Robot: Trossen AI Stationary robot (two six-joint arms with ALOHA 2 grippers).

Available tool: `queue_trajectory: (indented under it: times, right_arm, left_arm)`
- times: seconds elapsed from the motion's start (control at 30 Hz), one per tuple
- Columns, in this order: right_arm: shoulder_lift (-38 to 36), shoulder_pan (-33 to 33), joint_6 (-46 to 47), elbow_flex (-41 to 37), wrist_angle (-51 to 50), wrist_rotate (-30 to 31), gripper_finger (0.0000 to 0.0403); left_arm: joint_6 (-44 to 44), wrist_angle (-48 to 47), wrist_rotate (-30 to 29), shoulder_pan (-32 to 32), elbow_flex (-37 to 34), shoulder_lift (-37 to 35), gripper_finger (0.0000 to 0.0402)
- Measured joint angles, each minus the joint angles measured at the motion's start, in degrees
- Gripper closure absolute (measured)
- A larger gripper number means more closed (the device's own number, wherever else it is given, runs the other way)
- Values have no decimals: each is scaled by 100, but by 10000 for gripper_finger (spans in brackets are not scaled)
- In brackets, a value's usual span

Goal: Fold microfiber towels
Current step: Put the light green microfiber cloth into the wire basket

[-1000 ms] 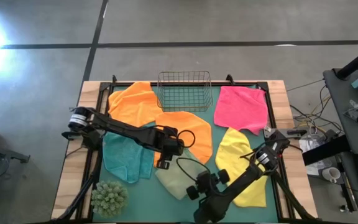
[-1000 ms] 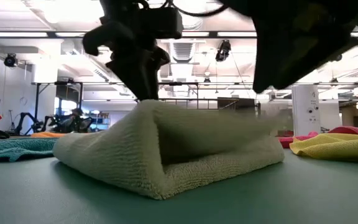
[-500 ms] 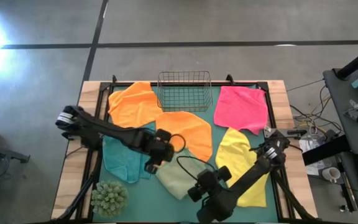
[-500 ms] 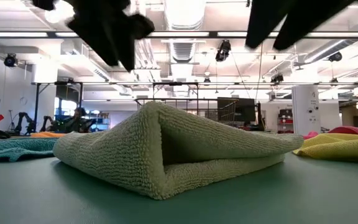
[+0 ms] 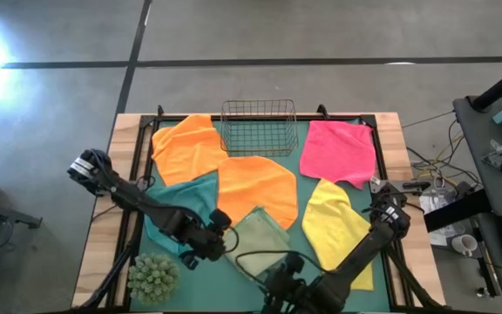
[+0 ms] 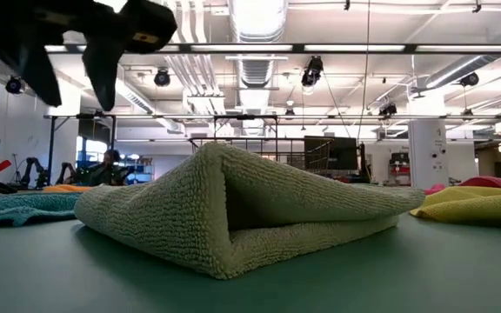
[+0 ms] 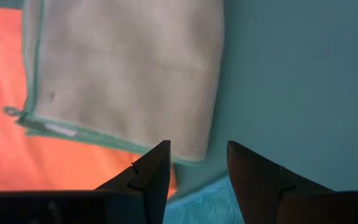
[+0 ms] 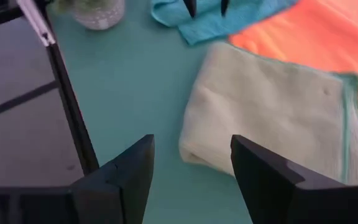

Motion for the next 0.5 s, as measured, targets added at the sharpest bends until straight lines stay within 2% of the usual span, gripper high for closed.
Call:
queue_trajectory:
  times: [0.17, 0.3, 0.5]
  right_arm:
    - [4, -43, -739, -94, 342, 2, 199]
    - [7, -75, -1265, -251, 867, -1, 199]
    - [7, -185, -1418, -504, 1144, 3, 199]
  left_arm:
    - [0, 630, -24, -159, -345, 8, 259]
    - [-7, 984, -262, -182, -574, 5, 259]
    - [-26, 1132, -321, -179, -725, 49, 259]
